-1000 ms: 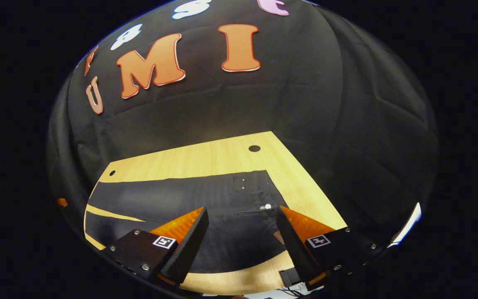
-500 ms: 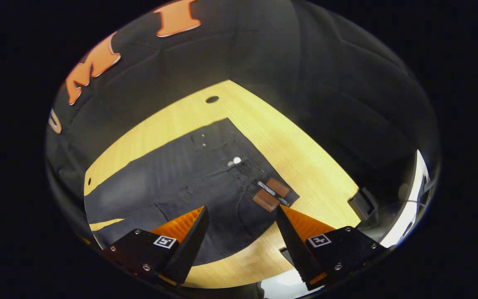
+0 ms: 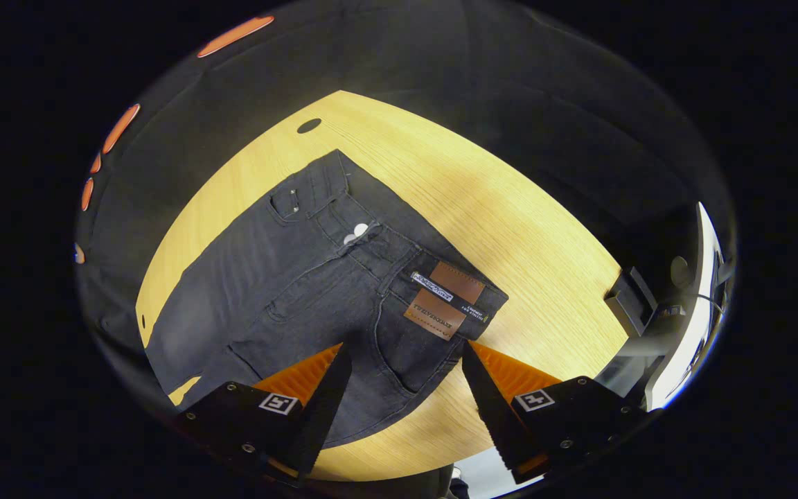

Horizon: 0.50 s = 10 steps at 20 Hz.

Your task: Grasp the waist and the cuffs of the jeans and fold them to make the two legs overlap; first hold the waist and fold one-third of the jeans toward the cuffs, then hold the cuffs and fold the remaining one-third in the same direction to finish folding.

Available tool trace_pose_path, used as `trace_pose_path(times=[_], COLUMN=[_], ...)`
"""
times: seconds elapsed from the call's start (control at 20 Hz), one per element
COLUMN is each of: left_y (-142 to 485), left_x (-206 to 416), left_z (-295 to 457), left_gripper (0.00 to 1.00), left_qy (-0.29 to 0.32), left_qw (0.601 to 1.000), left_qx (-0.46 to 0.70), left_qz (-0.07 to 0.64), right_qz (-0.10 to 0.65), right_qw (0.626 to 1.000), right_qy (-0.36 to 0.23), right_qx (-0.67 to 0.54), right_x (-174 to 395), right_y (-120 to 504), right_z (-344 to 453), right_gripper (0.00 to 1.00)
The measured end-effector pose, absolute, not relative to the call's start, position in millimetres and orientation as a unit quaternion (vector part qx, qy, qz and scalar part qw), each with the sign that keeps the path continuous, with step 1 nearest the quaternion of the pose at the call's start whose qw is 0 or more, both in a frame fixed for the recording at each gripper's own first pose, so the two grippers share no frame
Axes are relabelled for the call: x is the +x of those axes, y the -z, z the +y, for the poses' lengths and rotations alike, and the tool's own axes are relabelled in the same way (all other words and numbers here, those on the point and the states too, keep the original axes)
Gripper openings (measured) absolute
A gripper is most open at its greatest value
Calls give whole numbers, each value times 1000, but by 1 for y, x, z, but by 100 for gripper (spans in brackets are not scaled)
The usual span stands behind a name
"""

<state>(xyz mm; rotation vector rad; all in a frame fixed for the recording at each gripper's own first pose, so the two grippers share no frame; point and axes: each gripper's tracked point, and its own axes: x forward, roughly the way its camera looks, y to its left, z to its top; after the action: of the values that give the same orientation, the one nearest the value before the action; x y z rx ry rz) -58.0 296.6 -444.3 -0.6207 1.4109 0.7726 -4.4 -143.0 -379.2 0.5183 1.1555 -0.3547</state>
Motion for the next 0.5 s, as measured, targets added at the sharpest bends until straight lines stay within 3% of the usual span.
trace_pose_path(times=[0.3,0.5], left_y=[472,481], left_x=[-80,-73], left_z=[328,334], left_gripper=[99,97], left_qy=[-374,-379], left_qw=[601,590], left_qx=[-276,-302], left_qz=[650,646], right_qz=[566,579], right_qw=[768,756], right_qy=[184,199], right_qx=[234,233], right_x=[-4,-2], right_y=[398,409], right_z=[-149,-153], right_gripper=[98,97])
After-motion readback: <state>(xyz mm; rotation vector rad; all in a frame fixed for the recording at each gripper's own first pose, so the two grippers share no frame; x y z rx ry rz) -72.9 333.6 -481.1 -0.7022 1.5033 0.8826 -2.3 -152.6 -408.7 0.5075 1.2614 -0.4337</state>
